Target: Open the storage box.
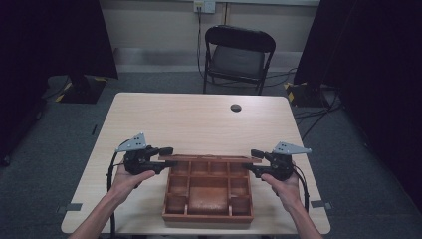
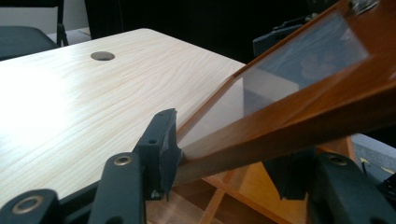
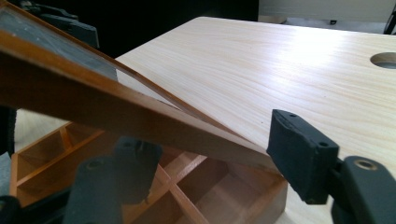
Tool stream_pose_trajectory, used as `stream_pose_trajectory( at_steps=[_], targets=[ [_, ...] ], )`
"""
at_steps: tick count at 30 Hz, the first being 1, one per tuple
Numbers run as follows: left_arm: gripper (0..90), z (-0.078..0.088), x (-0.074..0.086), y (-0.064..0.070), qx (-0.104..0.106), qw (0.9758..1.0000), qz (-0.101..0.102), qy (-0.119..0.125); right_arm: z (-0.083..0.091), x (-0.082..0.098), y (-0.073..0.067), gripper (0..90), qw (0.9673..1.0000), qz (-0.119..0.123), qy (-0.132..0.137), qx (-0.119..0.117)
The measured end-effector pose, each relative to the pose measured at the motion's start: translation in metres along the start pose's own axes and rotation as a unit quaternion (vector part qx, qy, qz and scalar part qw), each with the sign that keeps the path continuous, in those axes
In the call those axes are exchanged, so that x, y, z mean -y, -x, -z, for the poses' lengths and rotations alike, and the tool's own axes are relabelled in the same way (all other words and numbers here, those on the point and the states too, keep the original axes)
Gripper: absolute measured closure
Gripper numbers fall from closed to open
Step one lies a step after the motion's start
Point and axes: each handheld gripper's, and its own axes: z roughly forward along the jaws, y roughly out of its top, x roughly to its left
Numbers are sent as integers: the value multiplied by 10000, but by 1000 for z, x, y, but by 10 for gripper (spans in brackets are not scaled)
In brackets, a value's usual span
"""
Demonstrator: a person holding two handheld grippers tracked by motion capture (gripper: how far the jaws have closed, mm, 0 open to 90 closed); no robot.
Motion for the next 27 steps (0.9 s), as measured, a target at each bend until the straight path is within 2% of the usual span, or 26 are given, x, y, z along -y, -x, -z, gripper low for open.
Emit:
stream_pose_trajectory(
  at_steps=[6,13,15,19,20,27],
  targets=[
    [529,-2,-2,-8,-95,10000,8,11,-8,-6,3,407,9999,-60,73,-123],
    [555,-6,-2,-15,-186,9998,37,47,-13,-10,7,424,9998,-96,110,-166],
    [563,-7,-1,-18,-224,9997,-6,50,-15,-11,8,429,9997,-120,127,-141],
    [565,-12,2,-23,-304,9995,55,-93,-19,-13,11,427,9996,-138,165,-154],
    [564,-15,3,-27,-310,9994,115,-90,-21,-13,12,426,9996,-143,180,-135],
    [590,-18,4,-33,-369,9991,204,-61,-26,-16,15,436,9995,-216,220,-72]
  ],
)
